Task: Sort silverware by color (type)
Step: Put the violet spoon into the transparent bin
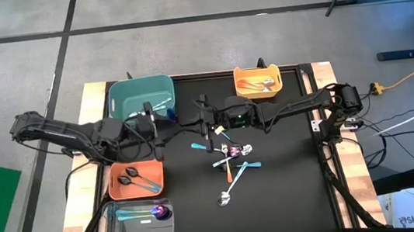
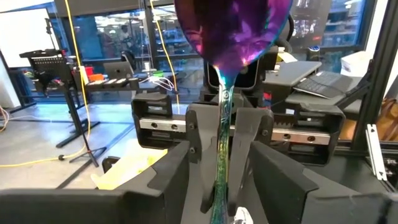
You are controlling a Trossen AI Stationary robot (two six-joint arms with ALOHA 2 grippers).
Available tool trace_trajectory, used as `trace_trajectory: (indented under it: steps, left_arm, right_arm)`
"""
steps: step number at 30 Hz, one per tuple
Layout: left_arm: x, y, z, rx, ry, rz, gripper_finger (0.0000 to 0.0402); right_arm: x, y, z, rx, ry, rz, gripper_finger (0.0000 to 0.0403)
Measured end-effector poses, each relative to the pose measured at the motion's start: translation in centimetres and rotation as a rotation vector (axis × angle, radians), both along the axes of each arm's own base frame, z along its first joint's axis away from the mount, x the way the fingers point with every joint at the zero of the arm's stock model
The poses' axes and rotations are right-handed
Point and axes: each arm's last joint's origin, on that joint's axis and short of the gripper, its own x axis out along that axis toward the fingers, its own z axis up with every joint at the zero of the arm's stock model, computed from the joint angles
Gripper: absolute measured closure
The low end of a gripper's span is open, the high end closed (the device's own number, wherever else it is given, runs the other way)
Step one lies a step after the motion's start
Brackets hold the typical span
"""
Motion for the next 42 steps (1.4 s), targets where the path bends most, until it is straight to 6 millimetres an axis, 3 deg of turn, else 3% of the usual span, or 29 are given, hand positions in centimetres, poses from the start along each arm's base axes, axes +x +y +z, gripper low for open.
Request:
trace_trajectory:
  steps: [10, 33, 42]
  left_arm:
    - [0.49, -0.11, -0.34, 0.003, 0.013, -0.001, 0.0247]
    - [0.48, -0.09, -0.36, 0.003, 0.015, 0.005, 0.0379]
    - [0.48, -0.08, -0.37, 0.003, 0.015, 0.006, 0.0385]
  right_arm:
    - [0.00, 0.00, -0.03, 0.000, 0.003, 0.001, 0.0403]
    - [0.00, 0.00, -0.12, 0.000, 0.012, 0.000, 0.0402]
    - [0.00, 0.00, -0.13, 0.000, 0.013, 0.000, 0.0402]
